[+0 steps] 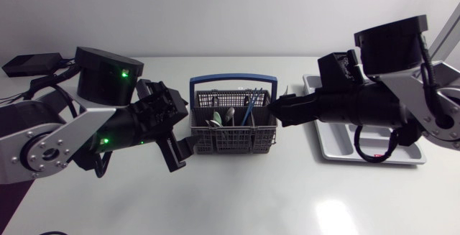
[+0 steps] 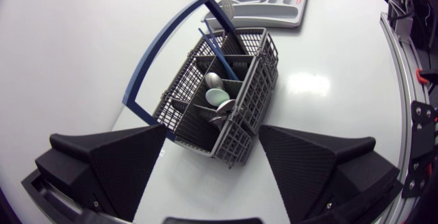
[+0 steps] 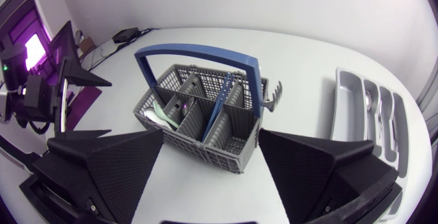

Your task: Unload the cutlery basket into the drawer organizer.

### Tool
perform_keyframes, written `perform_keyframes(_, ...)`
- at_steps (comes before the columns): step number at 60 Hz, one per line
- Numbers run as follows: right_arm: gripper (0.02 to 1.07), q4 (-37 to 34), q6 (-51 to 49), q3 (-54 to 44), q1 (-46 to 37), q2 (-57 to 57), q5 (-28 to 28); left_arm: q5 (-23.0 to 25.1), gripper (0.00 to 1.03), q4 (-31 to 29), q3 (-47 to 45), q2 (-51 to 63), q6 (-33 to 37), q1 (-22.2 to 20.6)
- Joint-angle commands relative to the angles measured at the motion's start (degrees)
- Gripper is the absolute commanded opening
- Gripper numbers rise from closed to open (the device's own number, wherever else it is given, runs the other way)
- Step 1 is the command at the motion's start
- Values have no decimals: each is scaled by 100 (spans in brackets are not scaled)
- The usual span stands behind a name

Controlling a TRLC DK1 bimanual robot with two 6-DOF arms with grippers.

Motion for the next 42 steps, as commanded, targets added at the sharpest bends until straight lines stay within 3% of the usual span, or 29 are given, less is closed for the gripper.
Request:
perform_keyframes(1, 102, -155, -550, -188, -21, -248, -250, -23, 93, -96, 174, -41, 599, -114)
perform_keyframes(10, 102, -375, -1420, -408, 93, -529, -373, 38, 91, -299, 376, 47, 1276, -158)
perform_keyframes(21, 102, -375, -1508, -654, 225, -547, -347, 65, 91, -430, 736, 337, 1716, -141)
perform_keyframes(32, 102, -358, -1543, -803, 304, -521, -250, 249, 65, -510, 1053, 802, 2102, -158)
perform_keyframes(42, 102, -358, -1596, -856, 304, -512, -198, 372, 49, -518, 1158, 1040, 2436, -185)
